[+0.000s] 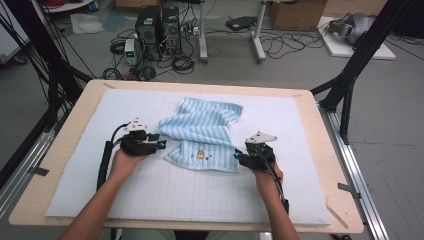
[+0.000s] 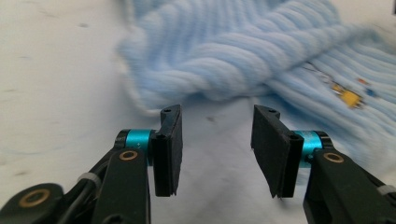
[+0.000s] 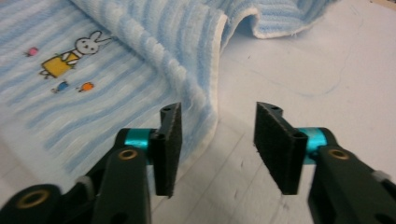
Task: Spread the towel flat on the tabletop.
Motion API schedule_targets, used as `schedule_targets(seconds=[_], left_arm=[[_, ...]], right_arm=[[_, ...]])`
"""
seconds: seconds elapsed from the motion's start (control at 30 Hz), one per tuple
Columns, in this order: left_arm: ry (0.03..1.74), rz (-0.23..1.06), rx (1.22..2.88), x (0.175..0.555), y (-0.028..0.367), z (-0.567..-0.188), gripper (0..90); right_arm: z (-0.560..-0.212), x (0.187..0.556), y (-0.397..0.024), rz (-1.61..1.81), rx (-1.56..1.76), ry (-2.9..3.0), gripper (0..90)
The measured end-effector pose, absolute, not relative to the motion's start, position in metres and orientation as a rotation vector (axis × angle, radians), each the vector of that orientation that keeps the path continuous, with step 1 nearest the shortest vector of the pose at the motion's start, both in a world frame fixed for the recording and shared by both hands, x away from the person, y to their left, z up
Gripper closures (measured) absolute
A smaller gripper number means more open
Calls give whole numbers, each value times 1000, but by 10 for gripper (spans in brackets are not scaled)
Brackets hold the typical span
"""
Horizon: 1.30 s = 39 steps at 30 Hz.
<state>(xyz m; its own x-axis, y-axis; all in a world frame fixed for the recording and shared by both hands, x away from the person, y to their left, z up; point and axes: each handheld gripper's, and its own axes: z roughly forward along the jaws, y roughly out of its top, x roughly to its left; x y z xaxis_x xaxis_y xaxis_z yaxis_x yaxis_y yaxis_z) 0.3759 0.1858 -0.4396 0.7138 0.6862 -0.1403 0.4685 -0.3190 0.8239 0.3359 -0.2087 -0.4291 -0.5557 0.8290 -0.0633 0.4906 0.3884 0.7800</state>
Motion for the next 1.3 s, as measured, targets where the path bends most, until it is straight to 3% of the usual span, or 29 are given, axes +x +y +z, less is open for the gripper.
schedule_targets(seconds=[0.2, 0.23, 0.27, 0.3, 0.6, 0.9, 1.0, 1.03, 1.07, 1.1, 1.17, 1.23, 1.27, 1.3], left_arm=[[827, 303, 2122, 364, 159, -448, 556], [807, 366, 2135, 360, 157, -448, 661], [780, 331, 2127, 357, 157, -448, 661], [772, 334, 2133, 354, 156, -448, 871], [841, 327, 2061, 310, 182, -449, 876], [831, 304, 2057, 271, 214, -450, 874], [839, 265, 2017, 268, 221, -449, 872], [843, 256, 2002, 267, 222, -449, 871], [844, 248, 1990, 267, 223, -449, 871], [838, 238, 1983, 267, 224, -448, 869], [840, 221, 1960, 268, 225, -447, 855], [849, 226, 1940, 269, 226, -447, 791], [867, 232, 1922, 269, 227, -446, 678], [878, 241, 1910, 270, 228, -446, 678]], right_arm=[[-439, 316, -220, 1047, 1175, 2219, 460], [-439, 316, -220, 1047, 1175, 2219, 460], [-440, 313, -221, 1047, 1171, 2220, 459], [-439, 309, -222, 1056, 1161, 2223, 458], [-438, 304, -216, 1099, 1121, 2243, 456], [-444, 304, -173, 1160, 983, 2389, 475], [-450, 304, -156, 1147, 906, 2467, 545], [-449, 304, -156, 1145, 899, 2479, 656], [-449, 304, -156, 1145, 899, 2479, 656], [-449, 304, -158, 1144, 882, 2492, 744], [-448, 301, -159, 1141, 846, 2513, 824], [-446, 297, -162, 1120, 827, 2536, 850], [-444, 294, -165, 1104, 818, 2567, 853], [-444, 294, -165, 1104, 818, 2567, 853]])
